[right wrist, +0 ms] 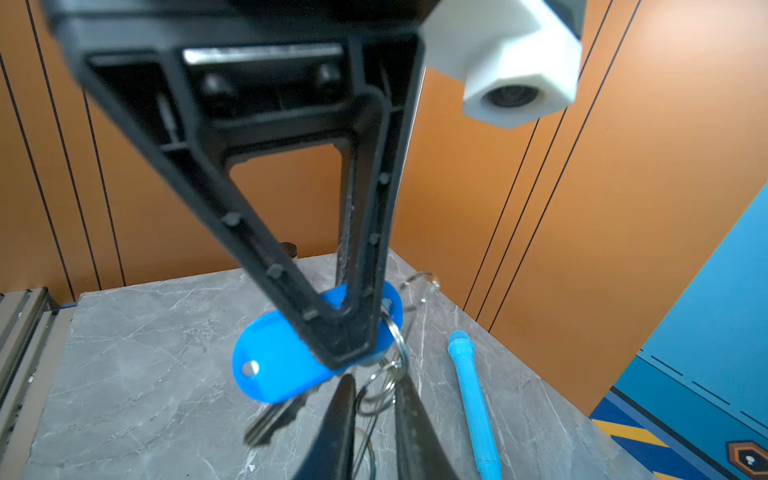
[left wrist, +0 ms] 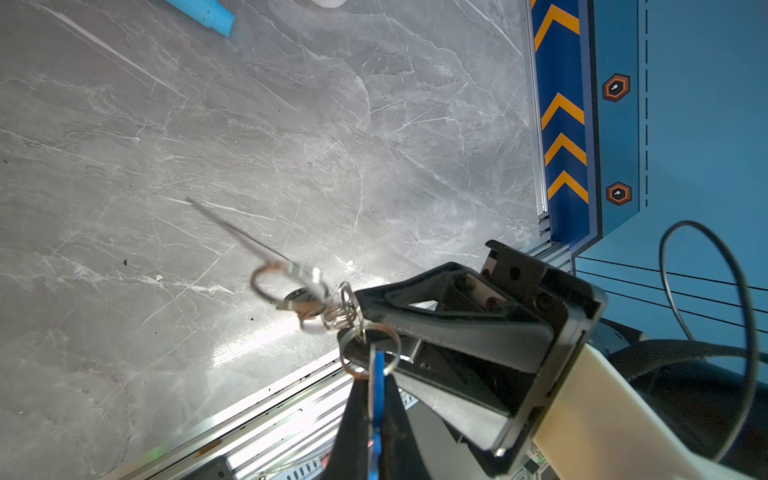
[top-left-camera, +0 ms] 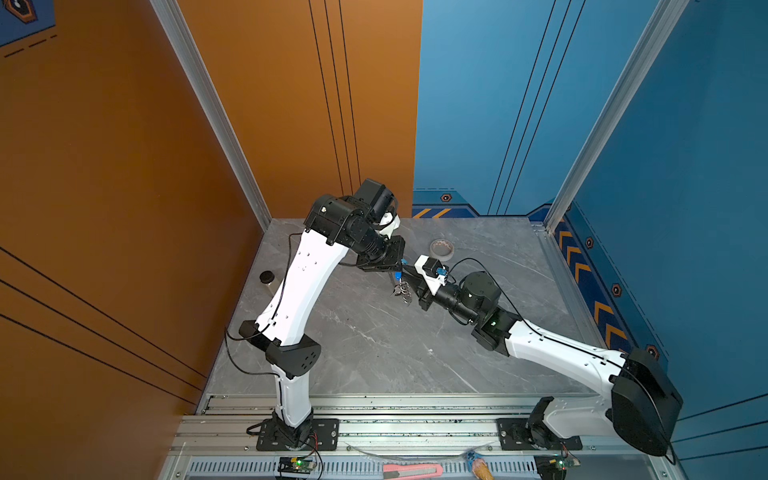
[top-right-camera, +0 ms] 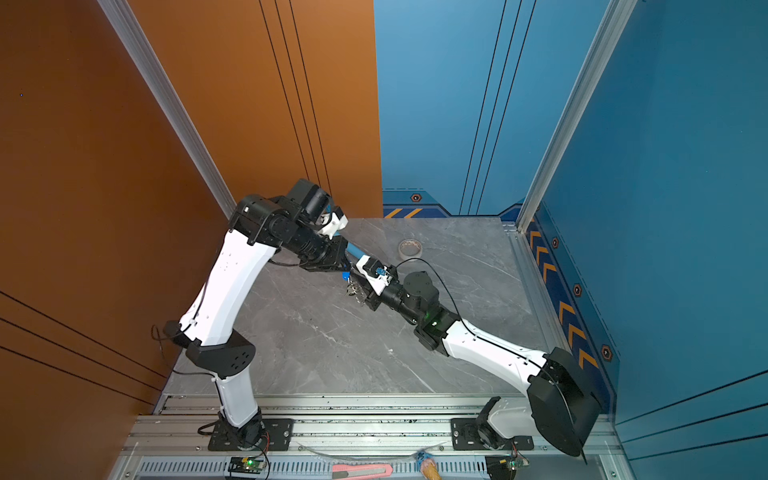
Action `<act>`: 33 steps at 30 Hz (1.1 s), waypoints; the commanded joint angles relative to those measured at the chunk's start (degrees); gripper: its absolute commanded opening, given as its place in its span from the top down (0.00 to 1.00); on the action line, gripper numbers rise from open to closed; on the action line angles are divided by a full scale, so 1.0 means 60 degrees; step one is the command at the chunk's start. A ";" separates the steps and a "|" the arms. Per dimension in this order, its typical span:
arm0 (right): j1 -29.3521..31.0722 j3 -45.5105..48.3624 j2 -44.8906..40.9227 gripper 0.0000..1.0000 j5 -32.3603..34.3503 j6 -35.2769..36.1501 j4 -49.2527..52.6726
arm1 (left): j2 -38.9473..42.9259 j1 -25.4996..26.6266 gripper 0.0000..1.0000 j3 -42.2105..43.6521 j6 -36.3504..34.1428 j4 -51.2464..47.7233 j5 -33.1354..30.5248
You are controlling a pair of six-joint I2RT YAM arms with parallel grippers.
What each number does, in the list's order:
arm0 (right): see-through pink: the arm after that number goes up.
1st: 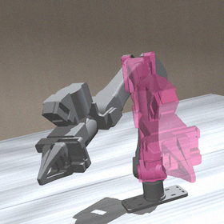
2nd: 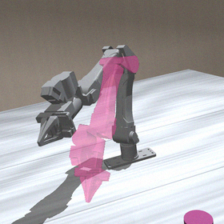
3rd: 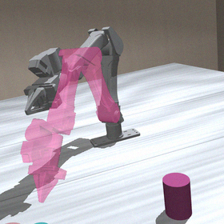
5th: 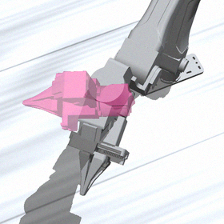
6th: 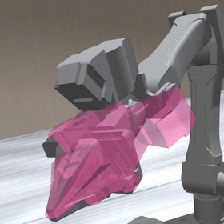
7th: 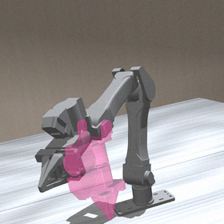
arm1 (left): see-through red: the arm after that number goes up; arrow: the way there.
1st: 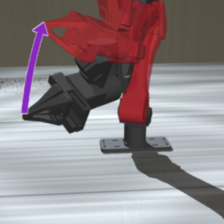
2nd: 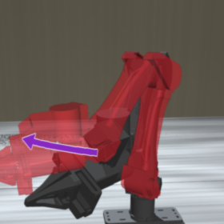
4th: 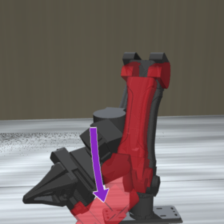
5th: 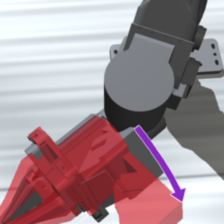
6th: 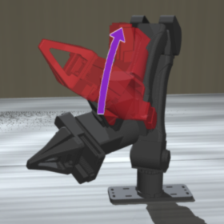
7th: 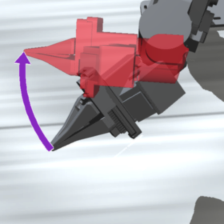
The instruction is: Remove the keys from the keyring
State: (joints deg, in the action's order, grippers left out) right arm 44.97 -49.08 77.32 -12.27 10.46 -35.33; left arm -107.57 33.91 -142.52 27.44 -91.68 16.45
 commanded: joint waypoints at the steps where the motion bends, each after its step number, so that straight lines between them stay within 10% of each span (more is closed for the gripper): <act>1: -0.0066 -0.0413 0.0121 0.87 -0.0146 -0.0253 0.0407 | 0.0295 -0.0044 1.00 0.0004 -0.0067 -0.1556 -0.0083; 33: 0.0974 0.0566 -0.0642 1.00 0.2558 0.4851 0.0585 | 0.0664 -0.0080 1.00 0.0215 0.0569 -0.1596 -0.0463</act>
State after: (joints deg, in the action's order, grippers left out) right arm 50.11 -47.59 74.35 -1.56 36.51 -31.75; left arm -105.65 32.88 -139.83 29.08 -91.68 15.03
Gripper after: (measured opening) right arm 0.047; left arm 0.066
